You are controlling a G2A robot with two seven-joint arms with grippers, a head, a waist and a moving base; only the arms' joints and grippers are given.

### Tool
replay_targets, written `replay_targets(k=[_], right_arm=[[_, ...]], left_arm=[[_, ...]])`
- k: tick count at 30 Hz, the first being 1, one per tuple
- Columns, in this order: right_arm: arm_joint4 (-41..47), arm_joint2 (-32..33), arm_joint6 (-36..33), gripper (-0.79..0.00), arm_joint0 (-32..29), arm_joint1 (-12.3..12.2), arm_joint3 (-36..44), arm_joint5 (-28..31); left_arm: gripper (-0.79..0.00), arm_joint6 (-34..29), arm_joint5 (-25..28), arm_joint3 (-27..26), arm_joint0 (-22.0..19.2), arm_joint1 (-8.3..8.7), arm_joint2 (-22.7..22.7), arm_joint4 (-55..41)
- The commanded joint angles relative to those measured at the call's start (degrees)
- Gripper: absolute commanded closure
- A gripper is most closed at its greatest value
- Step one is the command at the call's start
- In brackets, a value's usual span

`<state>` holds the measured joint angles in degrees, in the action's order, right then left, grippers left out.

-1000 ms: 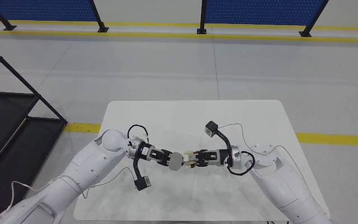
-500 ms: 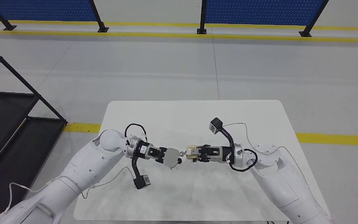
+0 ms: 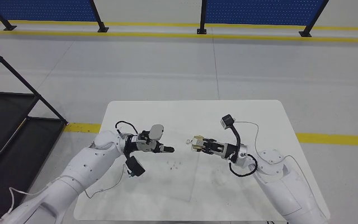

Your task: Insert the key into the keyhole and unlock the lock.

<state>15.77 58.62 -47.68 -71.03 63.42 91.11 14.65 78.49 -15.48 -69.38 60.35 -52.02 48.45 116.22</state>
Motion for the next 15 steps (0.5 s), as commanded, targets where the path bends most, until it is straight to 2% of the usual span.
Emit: replay_targets(k=[1,4,6,10,11,12,13,15], right_arm=[[0.0,0.0,0.0,0.000,0.0,0.0,0.0,0.0],[0.0,0.0,0.0,0.000,0.0,0.0,0.0,0.0],[0.0,0.0,0.0,0.000,0.0,0.0,0.0,0.0],[0.0,0.0,0.0,0.000,0.0,0.0,0.0,0.0],[0.0,0.0,0.0,0.000,0.0,0.0,0.0,0.0],[0.0,0.0,0.0,0.000,0.0,0.0,0.0,0.0],[0.0,0.0,0.0,0.000,0.0,0.0,0.0,0.0],[0.0,0.0,0.0,0.000,0.0,0.0,0.0,0.0]], left_arm=[[-0.785,0.0,0.0,0.0,0.0,0.00,0.0,0.0],[-0.785,0.0,0.0,0.0,0.0,0.00,0.0,0.0],[-0.785,-1.3,2.5,-0.1,0.3,-0.03,-0.2,-0.3],[-0.785,-0.9,16.3,-0.4,-0.8,0.26,0.1,-2.8],[-0.785,-0.5,21.5,-0.1,-0.9,0.36,-0.2,-3.6],[-0.785,-0.7,24.6,0.0,-1.6,0.45,0.3,-4.6],[-0.785,-1.3,24.8,0.0,-1.9,0.49,1.1,-5.7],[-0.785,-1.1,31.1,-0.2,-1.7,0.57,0.9,-7.6]])
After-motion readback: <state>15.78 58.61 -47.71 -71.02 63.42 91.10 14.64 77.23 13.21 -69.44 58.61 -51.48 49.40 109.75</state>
